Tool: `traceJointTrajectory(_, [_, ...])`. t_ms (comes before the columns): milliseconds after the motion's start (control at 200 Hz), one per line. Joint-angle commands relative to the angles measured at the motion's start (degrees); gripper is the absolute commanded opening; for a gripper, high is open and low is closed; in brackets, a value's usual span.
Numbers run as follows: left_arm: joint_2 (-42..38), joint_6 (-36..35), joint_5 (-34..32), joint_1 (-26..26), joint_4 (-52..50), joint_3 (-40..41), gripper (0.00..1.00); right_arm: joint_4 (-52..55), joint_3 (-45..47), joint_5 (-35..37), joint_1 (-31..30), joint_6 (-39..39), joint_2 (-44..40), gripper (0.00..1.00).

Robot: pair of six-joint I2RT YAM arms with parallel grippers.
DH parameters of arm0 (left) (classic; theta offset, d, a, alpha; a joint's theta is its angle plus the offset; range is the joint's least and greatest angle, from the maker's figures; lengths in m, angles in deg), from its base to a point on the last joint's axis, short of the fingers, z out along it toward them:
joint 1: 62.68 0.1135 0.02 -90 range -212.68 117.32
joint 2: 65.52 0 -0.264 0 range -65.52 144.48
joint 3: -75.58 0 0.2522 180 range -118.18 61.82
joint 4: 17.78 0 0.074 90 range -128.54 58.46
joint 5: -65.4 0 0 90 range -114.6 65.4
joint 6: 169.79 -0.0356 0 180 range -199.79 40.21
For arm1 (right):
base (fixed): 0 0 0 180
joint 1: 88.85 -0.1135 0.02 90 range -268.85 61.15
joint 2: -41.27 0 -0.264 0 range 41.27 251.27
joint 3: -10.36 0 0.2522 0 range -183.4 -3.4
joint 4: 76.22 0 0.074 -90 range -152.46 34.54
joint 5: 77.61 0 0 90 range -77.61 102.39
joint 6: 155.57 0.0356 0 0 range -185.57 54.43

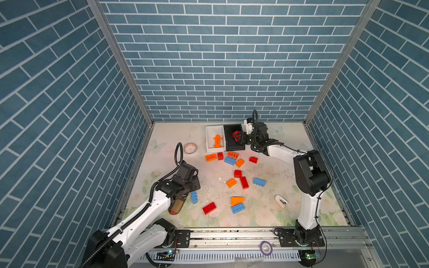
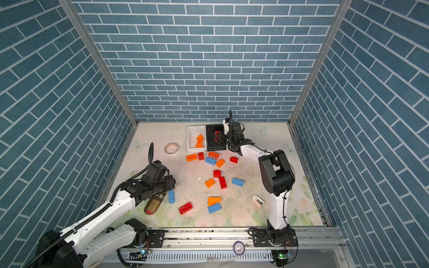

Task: Sort the legos into containers by color
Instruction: Place the lego in the container.

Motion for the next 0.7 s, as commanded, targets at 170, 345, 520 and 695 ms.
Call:
traceJointTrajectory(170, [0.7,8.1,-4.2,-4.5,-2.4,3.4,0.59,6.4,-9.6,-0.4,0.5,-0.7,8.1,0.21])
traceJointTrajectory(345, [1.5,11.7,-4.4,-8.2,-2.3,5.3,0.56,7.4,-11.4,-0.3,0.7,-0.6,10.1,0.25])
traceJointTrajectory(520, [2.1,13.7,-4.4,-9.8,-1.6,7.6,0.53,9.0,-12.6,0.1,0.7,-0.6,11.4,0.36])
traceJointTrajectory(695, [3.5,13.7,-5.3,-10.2,-0.9,8.0,0.52,8.3,-11.8,-0.5,0.5,-1.0,10.0,0.53])
